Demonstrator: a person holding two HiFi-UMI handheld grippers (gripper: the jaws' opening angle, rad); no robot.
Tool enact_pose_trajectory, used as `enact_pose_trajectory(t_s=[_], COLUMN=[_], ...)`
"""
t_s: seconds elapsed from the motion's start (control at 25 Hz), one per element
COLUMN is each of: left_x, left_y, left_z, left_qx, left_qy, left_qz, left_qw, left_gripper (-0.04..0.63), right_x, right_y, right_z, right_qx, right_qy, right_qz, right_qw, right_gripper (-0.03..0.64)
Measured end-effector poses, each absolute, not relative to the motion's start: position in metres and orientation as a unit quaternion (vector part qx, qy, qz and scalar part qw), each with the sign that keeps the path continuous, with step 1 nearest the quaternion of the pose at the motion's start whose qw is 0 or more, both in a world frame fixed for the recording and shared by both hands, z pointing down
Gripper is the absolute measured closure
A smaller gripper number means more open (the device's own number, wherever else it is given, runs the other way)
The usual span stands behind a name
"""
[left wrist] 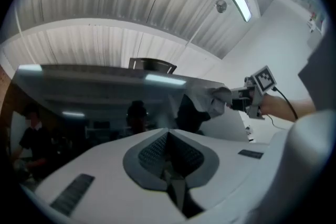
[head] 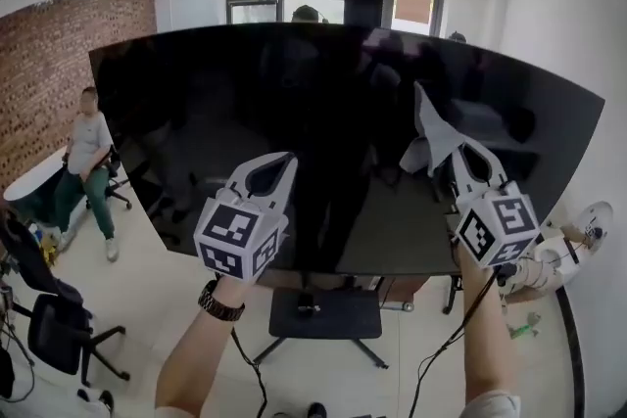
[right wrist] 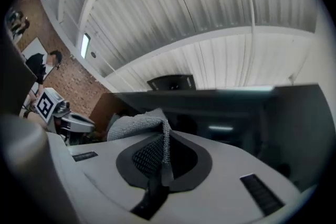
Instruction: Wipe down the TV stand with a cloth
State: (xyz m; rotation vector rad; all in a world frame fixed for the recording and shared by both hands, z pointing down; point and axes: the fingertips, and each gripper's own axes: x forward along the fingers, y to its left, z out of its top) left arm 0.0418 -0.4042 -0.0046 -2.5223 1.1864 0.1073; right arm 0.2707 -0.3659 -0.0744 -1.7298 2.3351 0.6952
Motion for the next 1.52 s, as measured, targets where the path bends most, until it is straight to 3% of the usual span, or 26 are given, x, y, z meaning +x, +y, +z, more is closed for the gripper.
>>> enact_pose_trajectory(t_s=[0.2, 0.48, 0.72, 0.92, 1.12, 1.24, 1.4, 1.52], left_x=[0.051, 0.029, 0.0, 0.002, 0.009, 0.017, 0.021, 0.025], left_y=[-0.417, -0.411, -0.463, -0.5, -0.51, -0.507, -0.5, -0.495], left_z=[0.153, 0.378, 0.552, 0.668, 0.751, 0.779, 0.771, 0.77], left_qx=[-0.898, -0.902, -0.893, -0.891, -0.891, -0.893, -0.894, -0.898], left_qy=[0.425, 0.424, 0.442, 0.446, 0.446, 0.443, 0.441, 0.432], left_qz=[-0.009, -0.07, -0.079, -0.082, -0.069, -0.055, -0.029, -0.027], left_qw=[0.113, 0.042, 0.032, 0.036, 0.053, 0.054, 0.069, 0.074], left_gripper=[0.569, 0.57, 0.569, 0.569, 0.571, 0.569, 0.571, 0.571], right_x=[0.216, 0.125, 0.054, 0.075, 0.092, 0.115, 0.197, 0.249], right_y=[-0.394, -0.392, -0.493, -0.586, -0.618, -0.61, -0.585, -0.585], right_z=[0.147, 0.441, 0.54, 0.659, 0.793, 0.807, 0.692, 0.672], right_qx=[-0.579, -0.566, -0.536, -0.564, -0.534, -0.54, -0.608, -0.641], right_qy=[0.806, 0.824, 0.842, 0.816, 0.832, 0.832, 0.784, 0.757], right_qz=[0.103, 0.003, 0.053, 0.106, 0.03, 0.037, 0.13, 0.127], right_qw=[0.06, -0.029, -0.033, -0.076, -0.149, -0.122, -0.003, -0.017], right_gripper=[0.611, 0.611, 0.611, 0.611, 0.611, 0.611, 0.611, 0.611])
